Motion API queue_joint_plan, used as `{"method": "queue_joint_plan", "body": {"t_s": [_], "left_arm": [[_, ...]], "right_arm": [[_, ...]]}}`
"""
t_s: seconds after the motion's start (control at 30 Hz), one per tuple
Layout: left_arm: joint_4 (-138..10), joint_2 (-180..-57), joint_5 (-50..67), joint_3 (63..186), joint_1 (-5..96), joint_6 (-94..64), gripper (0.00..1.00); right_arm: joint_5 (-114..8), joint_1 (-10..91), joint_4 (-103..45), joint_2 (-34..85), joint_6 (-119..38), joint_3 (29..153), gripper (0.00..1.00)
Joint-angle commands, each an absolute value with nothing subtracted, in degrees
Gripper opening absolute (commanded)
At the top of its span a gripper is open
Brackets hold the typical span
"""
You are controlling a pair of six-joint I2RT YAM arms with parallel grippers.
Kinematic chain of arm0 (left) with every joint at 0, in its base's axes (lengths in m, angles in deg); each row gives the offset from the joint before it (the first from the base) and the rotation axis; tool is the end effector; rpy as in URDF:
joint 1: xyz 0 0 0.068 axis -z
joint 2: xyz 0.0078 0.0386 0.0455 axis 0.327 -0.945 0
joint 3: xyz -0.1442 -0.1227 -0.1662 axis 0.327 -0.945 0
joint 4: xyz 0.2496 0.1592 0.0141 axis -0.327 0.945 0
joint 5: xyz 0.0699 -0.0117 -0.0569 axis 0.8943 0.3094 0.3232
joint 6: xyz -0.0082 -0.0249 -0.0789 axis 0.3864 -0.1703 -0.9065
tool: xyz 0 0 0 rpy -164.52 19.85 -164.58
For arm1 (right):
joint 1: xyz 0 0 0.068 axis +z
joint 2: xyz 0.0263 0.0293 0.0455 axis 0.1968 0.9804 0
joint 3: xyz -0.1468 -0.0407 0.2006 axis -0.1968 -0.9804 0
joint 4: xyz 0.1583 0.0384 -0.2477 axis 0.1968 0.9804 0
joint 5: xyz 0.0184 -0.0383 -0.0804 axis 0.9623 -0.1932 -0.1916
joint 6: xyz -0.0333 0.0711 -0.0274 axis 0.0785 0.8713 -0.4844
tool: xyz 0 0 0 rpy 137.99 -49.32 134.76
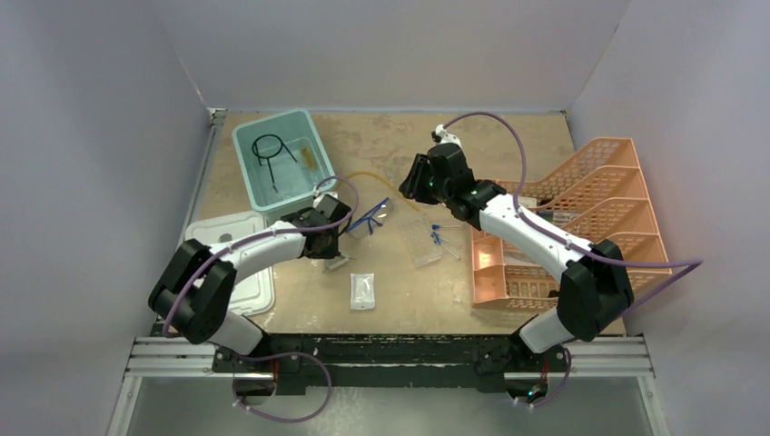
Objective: Organize the chemistry lab equipment
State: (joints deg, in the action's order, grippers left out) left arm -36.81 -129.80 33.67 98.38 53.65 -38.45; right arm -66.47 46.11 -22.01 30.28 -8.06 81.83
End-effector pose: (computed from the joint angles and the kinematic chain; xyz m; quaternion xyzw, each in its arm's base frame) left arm 0.2732 -0.1624 0.0866 -0.0334 0.9669 0.0004 0.2529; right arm 0.3488 0.2328 0.2494 0.0617 0.8519 0.2764 0.4406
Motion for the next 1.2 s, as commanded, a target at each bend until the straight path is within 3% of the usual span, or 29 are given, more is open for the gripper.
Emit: {"method": "queue_joint_plan", "body": {"t_s": [0.0, 0.27, 0.4, 0.57, 1.17], "left_arm": [[-34.00, -122.26, 35.58, 104.91, 53.80, -36.98, 0.00], [-34.02, -111.99, 40.48, 112.38, 53.44, -32.41, 0.00], [-33.11, -111.36, 40.64, 118.25, 48.50, -32.34, 0.00], [-30.35, -117.01, 38.98, 126.24, 39.21, -32.92, 0.00], [-28.78, -139.79, 36.53, 132.02, 31.41, -33.57, 0.00]], "right_arm": [[-67.90, 46.00, -24.24, 28.32, -9.34, 82.08, 0.41], [-69.48, 45.98, -24.99, 27.36, -9.41, 82.24, 0.41], [-70.22, 45.96, -25.17, 27.39, -9.56, 82.47, 0.41], [-70.34, 45.90, -23.06, 28.90, -10.96, 84.76, 0.41], [-73.18, 45.21, -23.31, 34.24, -20.88, 88.30, 0.41]]}}
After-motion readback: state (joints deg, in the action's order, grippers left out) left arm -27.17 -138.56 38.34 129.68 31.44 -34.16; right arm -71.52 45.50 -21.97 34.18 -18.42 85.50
